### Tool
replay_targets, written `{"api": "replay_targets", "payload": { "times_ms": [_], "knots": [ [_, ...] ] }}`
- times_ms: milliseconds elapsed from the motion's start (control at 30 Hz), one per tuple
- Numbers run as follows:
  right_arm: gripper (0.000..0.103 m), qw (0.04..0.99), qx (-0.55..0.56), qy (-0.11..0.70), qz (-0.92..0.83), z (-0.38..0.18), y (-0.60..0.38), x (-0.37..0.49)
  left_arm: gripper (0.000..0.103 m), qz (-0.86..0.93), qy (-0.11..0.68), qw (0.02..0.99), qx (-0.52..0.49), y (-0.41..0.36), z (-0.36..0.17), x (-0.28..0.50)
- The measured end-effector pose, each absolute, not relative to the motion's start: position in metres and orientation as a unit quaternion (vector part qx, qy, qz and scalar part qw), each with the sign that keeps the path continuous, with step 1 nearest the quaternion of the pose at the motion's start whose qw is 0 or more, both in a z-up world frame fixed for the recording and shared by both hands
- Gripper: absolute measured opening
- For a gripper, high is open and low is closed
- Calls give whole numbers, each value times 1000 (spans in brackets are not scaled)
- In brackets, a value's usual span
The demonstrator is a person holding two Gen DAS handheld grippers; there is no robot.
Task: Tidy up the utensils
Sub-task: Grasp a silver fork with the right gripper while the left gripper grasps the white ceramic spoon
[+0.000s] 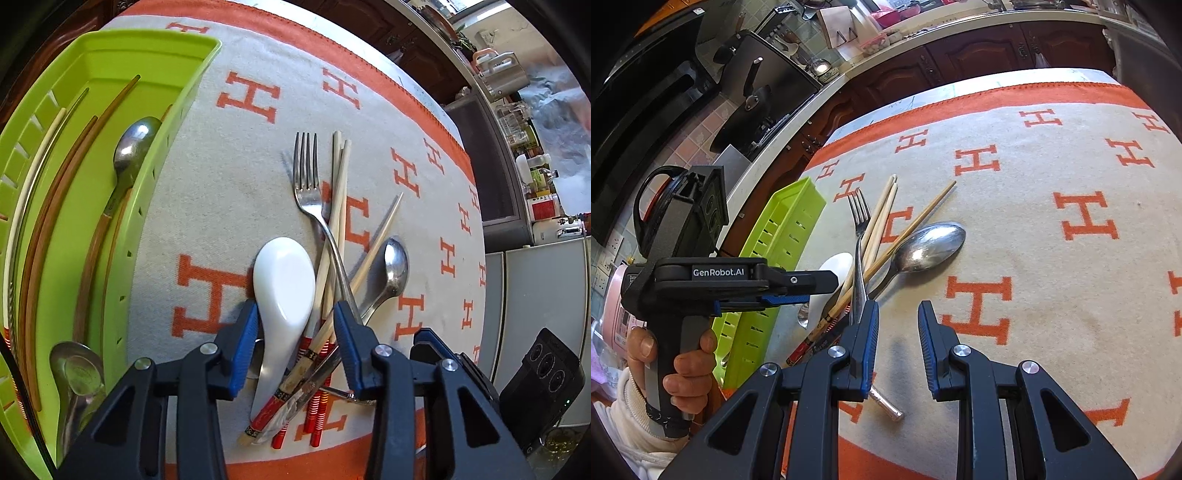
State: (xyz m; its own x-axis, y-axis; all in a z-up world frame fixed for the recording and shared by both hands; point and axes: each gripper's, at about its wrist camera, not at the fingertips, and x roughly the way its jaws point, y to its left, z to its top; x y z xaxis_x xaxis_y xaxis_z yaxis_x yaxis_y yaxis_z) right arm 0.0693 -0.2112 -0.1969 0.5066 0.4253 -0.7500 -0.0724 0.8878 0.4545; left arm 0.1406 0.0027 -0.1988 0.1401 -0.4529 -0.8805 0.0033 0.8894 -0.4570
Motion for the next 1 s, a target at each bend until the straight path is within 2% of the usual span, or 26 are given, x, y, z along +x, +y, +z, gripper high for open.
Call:
{"api": "replay_targets", "payload": {
  "times_ms": [33,67,133,633,1000],
  "knots": [
    [23,848,185,475,146,-197,-210,69,34,-158,637,733,-179,3,-199,140],
    [23,848,185,475,145,-197,-210,70,16,-162,640,729,-183,3,-202,140],
    [23,849,182,474,144,-197,-208,69,10,-175,648,710,-210,3,-210,139],
    [23,851,145,477,164,-184,-182,89,8,-146,580,788,-144,13,-168,127],
    [20,842,96,493,196,-196,-141,140,8,-170,555,798,-164,42,-135,111]
  ]
}}
